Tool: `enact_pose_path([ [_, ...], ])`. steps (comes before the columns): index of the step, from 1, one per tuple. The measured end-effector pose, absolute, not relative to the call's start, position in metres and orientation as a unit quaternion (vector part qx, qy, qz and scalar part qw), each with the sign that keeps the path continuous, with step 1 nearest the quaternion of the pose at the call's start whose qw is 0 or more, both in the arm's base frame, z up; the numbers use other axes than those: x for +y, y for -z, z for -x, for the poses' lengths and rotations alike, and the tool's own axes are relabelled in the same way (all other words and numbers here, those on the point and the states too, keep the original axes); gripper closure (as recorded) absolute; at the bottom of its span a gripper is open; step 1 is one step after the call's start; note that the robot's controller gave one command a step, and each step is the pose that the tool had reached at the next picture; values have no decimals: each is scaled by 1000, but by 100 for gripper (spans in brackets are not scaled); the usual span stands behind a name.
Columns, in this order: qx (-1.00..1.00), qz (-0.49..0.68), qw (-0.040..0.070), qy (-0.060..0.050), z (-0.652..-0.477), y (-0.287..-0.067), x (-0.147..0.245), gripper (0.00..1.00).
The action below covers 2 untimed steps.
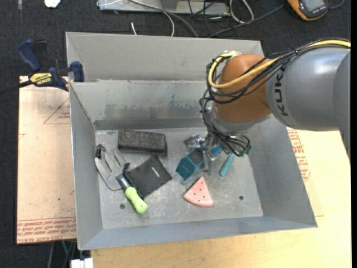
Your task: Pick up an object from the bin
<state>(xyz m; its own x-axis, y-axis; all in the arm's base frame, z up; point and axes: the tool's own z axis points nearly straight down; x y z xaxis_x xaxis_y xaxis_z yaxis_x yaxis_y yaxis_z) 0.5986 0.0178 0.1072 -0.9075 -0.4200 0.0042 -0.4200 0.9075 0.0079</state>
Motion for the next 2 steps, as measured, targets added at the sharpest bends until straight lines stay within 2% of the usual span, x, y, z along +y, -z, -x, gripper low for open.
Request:
enact_pose_path([
  [1, -967, -256, -2, 3, -599, -123, 2, 100],
  [2, -968, -251, 3, 5, -592, -174, 9, 100],
])
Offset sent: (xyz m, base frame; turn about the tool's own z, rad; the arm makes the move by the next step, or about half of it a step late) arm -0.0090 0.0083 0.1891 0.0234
